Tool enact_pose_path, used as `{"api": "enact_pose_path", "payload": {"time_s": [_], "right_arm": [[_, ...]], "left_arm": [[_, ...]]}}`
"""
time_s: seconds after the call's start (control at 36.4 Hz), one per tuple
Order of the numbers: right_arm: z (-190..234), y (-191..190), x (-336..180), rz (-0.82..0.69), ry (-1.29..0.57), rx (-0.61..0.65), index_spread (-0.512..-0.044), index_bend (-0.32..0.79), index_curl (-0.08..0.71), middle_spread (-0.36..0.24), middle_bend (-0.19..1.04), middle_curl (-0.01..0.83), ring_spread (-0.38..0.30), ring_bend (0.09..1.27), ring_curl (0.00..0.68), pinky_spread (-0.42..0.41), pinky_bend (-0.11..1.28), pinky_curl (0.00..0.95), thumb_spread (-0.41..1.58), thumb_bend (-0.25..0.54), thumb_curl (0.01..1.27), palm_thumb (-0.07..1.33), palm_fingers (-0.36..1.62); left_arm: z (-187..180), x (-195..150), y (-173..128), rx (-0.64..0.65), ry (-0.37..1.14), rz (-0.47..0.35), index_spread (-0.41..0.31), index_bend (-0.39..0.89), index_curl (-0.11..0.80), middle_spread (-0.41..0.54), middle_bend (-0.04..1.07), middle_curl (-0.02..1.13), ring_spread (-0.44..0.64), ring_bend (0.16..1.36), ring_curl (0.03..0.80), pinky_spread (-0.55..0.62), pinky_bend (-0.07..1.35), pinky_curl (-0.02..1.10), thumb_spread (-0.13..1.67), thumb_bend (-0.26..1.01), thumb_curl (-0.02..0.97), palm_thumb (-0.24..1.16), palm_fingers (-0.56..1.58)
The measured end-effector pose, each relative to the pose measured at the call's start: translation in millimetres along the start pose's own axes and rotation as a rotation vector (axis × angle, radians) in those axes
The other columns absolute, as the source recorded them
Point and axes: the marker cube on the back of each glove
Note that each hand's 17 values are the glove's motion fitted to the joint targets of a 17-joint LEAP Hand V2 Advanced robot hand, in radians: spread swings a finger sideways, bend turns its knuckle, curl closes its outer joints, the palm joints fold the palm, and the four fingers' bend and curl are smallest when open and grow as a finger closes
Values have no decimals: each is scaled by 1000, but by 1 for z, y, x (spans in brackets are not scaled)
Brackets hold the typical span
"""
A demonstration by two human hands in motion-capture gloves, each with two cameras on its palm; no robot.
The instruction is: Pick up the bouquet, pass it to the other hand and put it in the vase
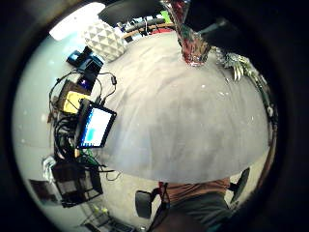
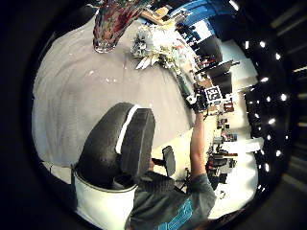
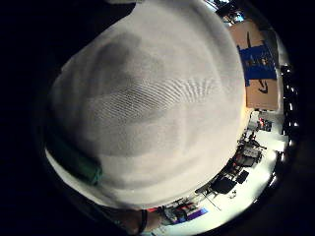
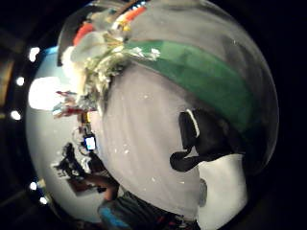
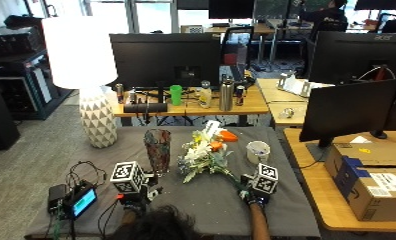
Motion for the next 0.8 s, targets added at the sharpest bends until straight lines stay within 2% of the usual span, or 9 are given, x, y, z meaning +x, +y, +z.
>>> {"api": "enact_pose_path", "payload": {"time_s": [0.11, 0.25, 0.33, 0.44, 0.5, 0.55, 0.61, 0.63, 0.8], "right_arm": [[6, -1, -2, 15, -31, -25, -302, 127, 187, 124, 240, 338, 248, 296, 236, 320, 667, 366, 1126, 12, 361, 769, -13], [-11, 25, -16, 10, -33, -15, -239, 201, 223, 103, 290, 350, 230, 317, 230, 317, 575, 327, 1166, 57, 396, 871, 198], [-4, 12, -15, 23, 18, 32, -238, 425, 292, 71, 277, 349, 186, 325, 231, 315, 452, 291, 1183, 81, 420, 925, 504], [-1, 1, -14, 43, 74, 118, -236, 453, 328, 20, 273, 356, 105, 354, 248, 292, 436, 282, 1141, 87, 448, 982, 775], [-5, 2, -16, 52, 103, 179, -244, 380, 330, -18, 324, 382, 31, 437, 288, 216, 456, 297, 1072, 75, 465, 1002, 977], [-5, -1, -17, 59, 134, 240, -246, 234, 307, -53, 364, 400, -44, 521, 319, 41, 575, 336, 986, 46, 483, 997, 1232], [-3, -7, -18, 61, 150, 288, -244, 176, 325, -72, 407, 426, -88, 604, 363, -54, 610, 361, 932, 24, 498, 992, 1318], [-3, -9, -18, 61, 148, 303, -247, 143, 324, -86, 462, 449, -106, 712, 406, -94, 585, 364, 901, 9, 505, 983, 1426], [-16, -10, -27, 50, 43, 372, -243, 162, 344, -134, 607, 513, -163, 852, 479, -219, 614, 409, 789, -25, 544, 975, 1463]], "left_arm": [[2, -1, 0, -4, -5, -5, -100, 146, 323, 51, 187, 353, 199, 513, 302, 410, 195, 341, 1083, -22, 245, 114, 403], [3, -2, 3, -24, 8, -9, -100, 146, 325, 51, 187, 355, 199, 513, 304, 410, 194, 344, 1083, -22, 246, 114, 402], [5, -5, 1, -22, 14, -10, -100, 146, 325, 51, 187, 357, 199, 513, 304, 410, 194, 345, 1083, -22, 247, 113, 402], [5, -7, 3, -22, 18, -17, -101, 143, 323, 51, 187, 358, 199, 513, 306, 412, 197, 347, 1083, -22, 247, 113, 401], [3, -8, 5, -23, 20, -21, -101, 143, 323, 51, 186, 359, 199, 512, 306, 412, 200, 348, 1083, -22, 248, 113, 402], [4, -11, 4, -21, 20, -25, -101, 143, 323, 51, 186, 359, 199, 512, 306, 412, 199, 348, 1083, -22, 248, 113, 402], [5, -15, 2, -19, 24, -29, -101, 143, 322, 51, 185, 360, 199, 512, 307, 412, 199, 349, 1083, -22, 248, 113, 402], [6, -16, 1, -18, 26, -32, -101, 143, 322, 51, 185, 360, 199, 512, 307, 408, 199, 349, 1083, -22, 248, 113, 402], [-2, -16, -2, -10, 38, -27, -101, 143, 322, 51, 185, 361, 199, 511, 308, 405, 199, 351, 1084, -22, 249, 113, 402]]}}
